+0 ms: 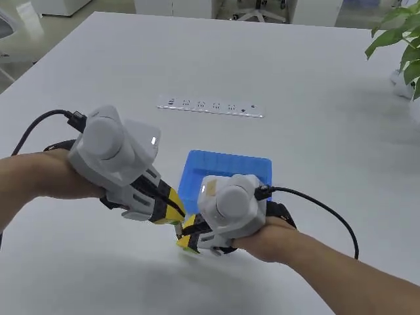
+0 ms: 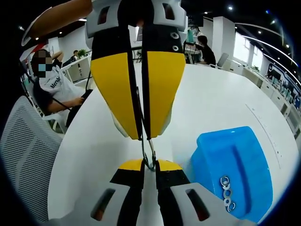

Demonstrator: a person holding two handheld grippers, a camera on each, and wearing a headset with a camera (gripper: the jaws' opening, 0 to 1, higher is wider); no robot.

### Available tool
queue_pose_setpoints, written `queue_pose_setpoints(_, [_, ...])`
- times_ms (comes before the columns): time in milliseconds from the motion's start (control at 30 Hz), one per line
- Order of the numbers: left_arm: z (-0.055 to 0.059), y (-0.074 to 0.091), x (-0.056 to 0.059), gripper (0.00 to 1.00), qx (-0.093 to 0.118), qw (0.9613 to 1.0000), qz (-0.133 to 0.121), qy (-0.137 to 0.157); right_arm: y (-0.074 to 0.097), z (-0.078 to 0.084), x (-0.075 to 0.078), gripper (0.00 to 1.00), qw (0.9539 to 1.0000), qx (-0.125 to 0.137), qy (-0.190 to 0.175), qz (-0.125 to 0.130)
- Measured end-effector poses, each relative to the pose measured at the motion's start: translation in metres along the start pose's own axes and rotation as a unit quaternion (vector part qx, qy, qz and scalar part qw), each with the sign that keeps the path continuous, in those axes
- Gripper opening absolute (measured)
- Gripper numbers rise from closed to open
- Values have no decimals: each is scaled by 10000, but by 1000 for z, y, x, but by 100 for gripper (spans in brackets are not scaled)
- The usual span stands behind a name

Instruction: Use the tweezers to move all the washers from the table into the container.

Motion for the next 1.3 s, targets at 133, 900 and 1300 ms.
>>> queue_pose_setpoints(133, [-1, -1, 0, 5, 27, 10000, 15, 25, 0, 1, 0, 10, 10000, -17, -42, -6])
queue_pose_setpoints(900, [-11, 15, 5, 5, 26, 9999, -97, -60, 17, -10, -6, 9, 9998, -29, 175, 58])
queue_pose_setpoints(1300, [-24, 34, 5, 5, 41, 9996, -231, -158, 36, -22, -3, 9, 9996, -13, 253, 127])
Point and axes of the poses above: the centre of the closed fingertips' face, and the gripper's own axes: y roughly backward along the fingers, x roughly to its right, z roughly out of its underside, the point moved 3 cm from there along y, roughly backward along the fingers, and after that the axes turned 13 degrees about -x, right-handed, at the moved point
